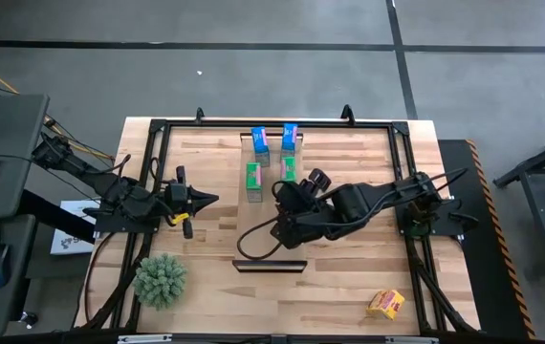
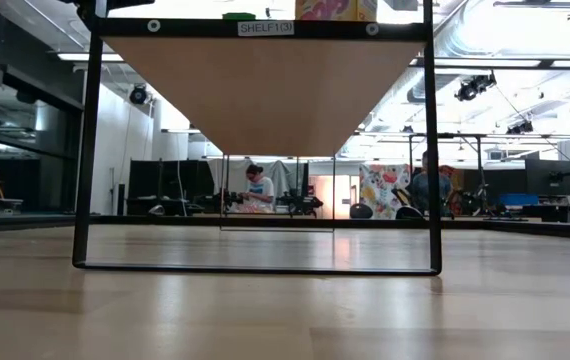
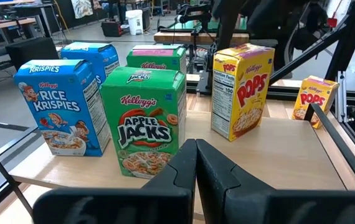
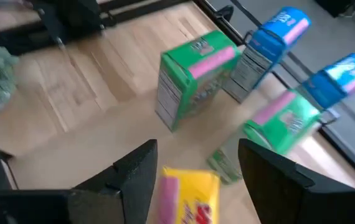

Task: Stack cereal on shelf
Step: Put the top yellow cereal box on the shelf

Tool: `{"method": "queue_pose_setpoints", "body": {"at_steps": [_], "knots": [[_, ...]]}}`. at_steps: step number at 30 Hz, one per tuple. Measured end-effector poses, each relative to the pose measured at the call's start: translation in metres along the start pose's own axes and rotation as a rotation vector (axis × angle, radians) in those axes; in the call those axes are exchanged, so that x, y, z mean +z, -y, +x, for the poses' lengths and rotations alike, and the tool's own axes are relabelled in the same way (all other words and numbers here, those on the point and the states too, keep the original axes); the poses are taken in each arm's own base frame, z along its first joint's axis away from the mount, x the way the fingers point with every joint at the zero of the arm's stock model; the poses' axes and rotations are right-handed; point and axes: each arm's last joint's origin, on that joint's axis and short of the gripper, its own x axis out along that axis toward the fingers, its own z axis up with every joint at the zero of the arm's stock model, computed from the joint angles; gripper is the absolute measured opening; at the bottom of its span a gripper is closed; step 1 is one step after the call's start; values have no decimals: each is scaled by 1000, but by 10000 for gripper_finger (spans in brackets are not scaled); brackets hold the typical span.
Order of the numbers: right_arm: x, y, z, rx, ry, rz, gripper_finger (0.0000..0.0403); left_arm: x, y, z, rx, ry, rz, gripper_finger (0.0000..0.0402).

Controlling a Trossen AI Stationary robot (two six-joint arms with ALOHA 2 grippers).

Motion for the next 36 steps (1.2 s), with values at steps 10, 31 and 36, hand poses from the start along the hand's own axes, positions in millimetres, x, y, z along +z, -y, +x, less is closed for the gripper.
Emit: {"method": "queue_pose_setpoints", "body": {"at_steps": [10,31,36], "knots": [[-19,5,-33,-64,23,-119,217,-3,0,0,3,-25,-3,0],[-129,93,-24,-124,77,304,17,-4,0,0,-12,-32,-25,0],[-170,75,15,52,153,401,3,-4,0,0,-11,-31,-26,0]]}}
